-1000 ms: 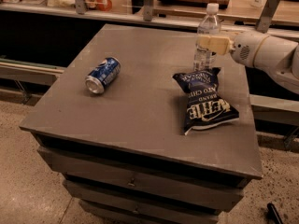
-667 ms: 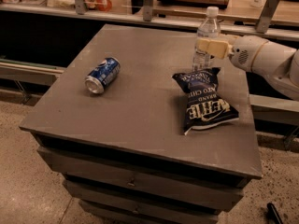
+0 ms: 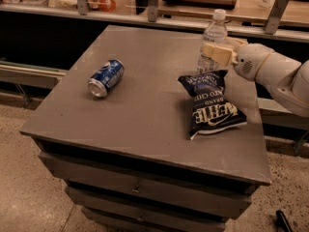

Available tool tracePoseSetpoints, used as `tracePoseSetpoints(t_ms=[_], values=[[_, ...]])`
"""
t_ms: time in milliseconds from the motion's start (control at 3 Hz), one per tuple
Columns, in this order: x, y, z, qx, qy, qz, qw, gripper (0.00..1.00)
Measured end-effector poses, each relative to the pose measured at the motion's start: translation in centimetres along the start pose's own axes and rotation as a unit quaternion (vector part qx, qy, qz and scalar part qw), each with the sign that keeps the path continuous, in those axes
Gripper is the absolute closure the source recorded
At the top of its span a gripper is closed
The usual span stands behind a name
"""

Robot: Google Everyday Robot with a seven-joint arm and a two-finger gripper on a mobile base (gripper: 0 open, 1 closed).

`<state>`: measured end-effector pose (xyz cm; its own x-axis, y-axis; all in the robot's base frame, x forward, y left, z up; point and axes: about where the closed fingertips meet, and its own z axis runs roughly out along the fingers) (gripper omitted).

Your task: Move blue plastic bottle near blue chip bag

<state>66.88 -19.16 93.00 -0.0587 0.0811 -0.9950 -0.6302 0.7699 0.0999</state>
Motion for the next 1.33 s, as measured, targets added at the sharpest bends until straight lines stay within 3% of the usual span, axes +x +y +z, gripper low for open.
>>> tracePoseSetpoints(t_ms=[333, 667, 1000, 1333], values=[[-0.1, 0.1, -0.8, -0.001, -0.005, -0.018, 0.9998, 0.15], [-0.5, 0.1, -2.0, 0.003, -0.003, -0.032, 0.9995, 0.0], [-0.4, 0.0, -3.4, 0.004, 0.004, -0.036, 0.9993, 0.0], [-0.5, -0.8, -5.5, 0.023, 0.013, -0.039, 0.9989, 0.0]])
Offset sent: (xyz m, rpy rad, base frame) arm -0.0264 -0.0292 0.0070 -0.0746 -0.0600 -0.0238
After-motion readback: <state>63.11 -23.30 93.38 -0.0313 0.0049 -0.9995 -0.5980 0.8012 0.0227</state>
